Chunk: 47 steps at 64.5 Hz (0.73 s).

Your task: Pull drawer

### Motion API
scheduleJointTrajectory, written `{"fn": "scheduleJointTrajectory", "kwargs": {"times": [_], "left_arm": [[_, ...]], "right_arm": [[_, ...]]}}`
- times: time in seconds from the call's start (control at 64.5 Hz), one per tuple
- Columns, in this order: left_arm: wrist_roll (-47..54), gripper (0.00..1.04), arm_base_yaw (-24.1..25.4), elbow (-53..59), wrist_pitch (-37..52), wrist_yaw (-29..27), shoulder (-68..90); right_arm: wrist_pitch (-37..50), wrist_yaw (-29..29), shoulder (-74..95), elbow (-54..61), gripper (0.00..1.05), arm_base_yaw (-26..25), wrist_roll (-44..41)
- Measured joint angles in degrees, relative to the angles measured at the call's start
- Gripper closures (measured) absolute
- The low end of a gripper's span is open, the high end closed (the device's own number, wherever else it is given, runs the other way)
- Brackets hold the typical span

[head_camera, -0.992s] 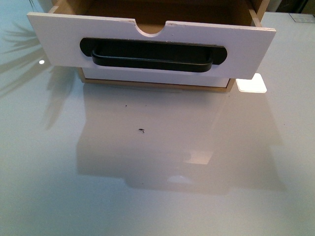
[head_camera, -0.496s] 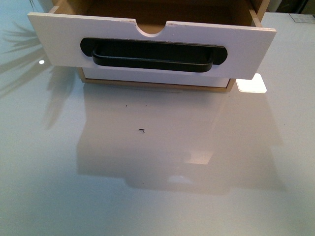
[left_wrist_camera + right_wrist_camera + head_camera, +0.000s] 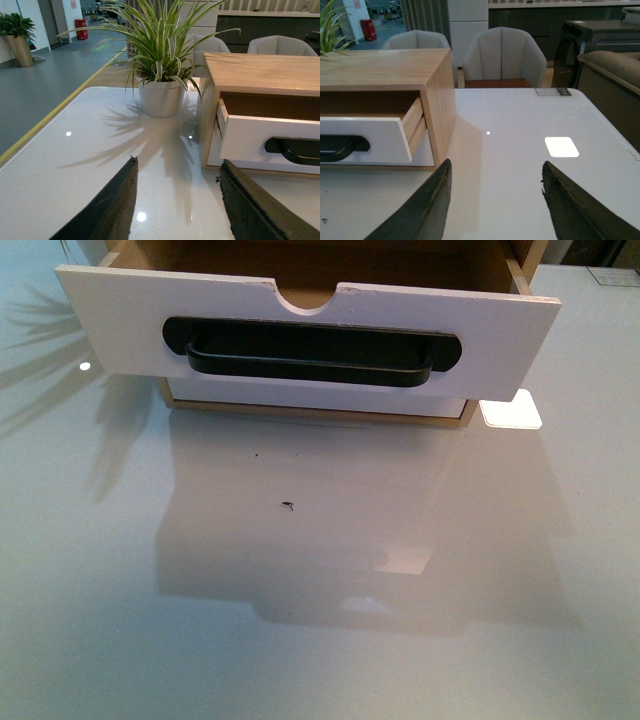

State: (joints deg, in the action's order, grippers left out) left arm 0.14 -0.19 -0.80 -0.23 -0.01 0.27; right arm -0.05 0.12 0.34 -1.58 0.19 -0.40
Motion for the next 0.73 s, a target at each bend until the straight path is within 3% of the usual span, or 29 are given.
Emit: {"fn": "scheduleJointTrajectory", "kwargs": {"times": [0.171,0.233,0.729], "left_arm": [[0.0,0.12,0.0,0.0,0.0,0.0,0.0],[0.0,0.06,0.0,0.0,0.0,0.0,0.0],[0.0,0.07,0.0,0.0,0.0,0.0,0.0]], "right_arm": [[0.0,0.0,0.0,0.0,0.17,0.0,0.0],[0.0,0.0,0.0,0.0,0.08,0.0,0.0],[0.0,0.0,0.0,0.0,0.09,0.0,0.0]]}}
